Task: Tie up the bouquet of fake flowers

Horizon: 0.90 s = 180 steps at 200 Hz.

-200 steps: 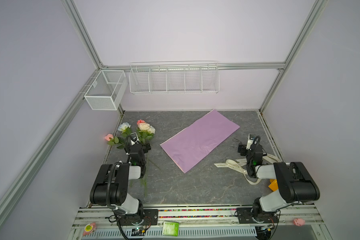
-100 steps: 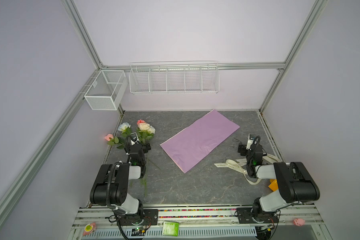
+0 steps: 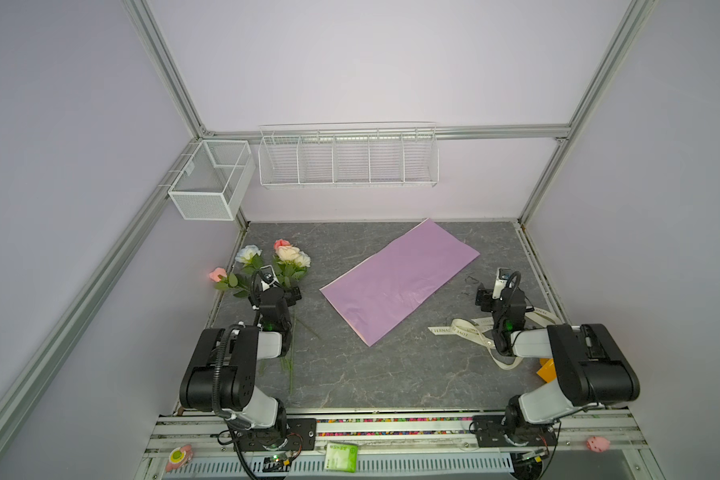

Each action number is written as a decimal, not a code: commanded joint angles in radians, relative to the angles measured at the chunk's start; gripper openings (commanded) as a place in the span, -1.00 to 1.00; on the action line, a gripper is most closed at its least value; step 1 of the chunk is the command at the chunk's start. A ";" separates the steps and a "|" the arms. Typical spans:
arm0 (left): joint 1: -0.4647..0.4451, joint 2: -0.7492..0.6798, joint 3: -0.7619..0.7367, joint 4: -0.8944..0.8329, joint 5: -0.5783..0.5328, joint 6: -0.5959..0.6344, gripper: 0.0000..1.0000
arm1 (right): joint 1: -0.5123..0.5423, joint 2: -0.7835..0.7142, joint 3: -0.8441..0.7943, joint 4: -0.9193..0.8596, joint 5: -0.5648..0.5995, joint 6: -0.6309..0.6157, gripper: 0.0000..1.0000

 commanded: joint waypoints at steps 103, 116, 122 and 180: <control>-0.002 -0.406 0.251 -0.925 -0.141 -0.366 1.00 | 0.043 -0.240 0.404 -1.036 0.006 0.173 0.78; -0.002 -0.427 0.252 -0.962 0.067 -0.361 1.00 | 0.045 -0.272 0.414 -1.109 -0.023 0.227 0.78; -0.002 -0.433 0.248 -0.971 0.151 -0.370 1.00 | 0.045 -0.296 0.403 -1.120 -0.052 0.246 0.78; -0.089 -0.387 0.193 -0.943 0.572 -0.517 0.91 | 0.045 -0.391 0.361 -1.188 -0.325 0.494 0.78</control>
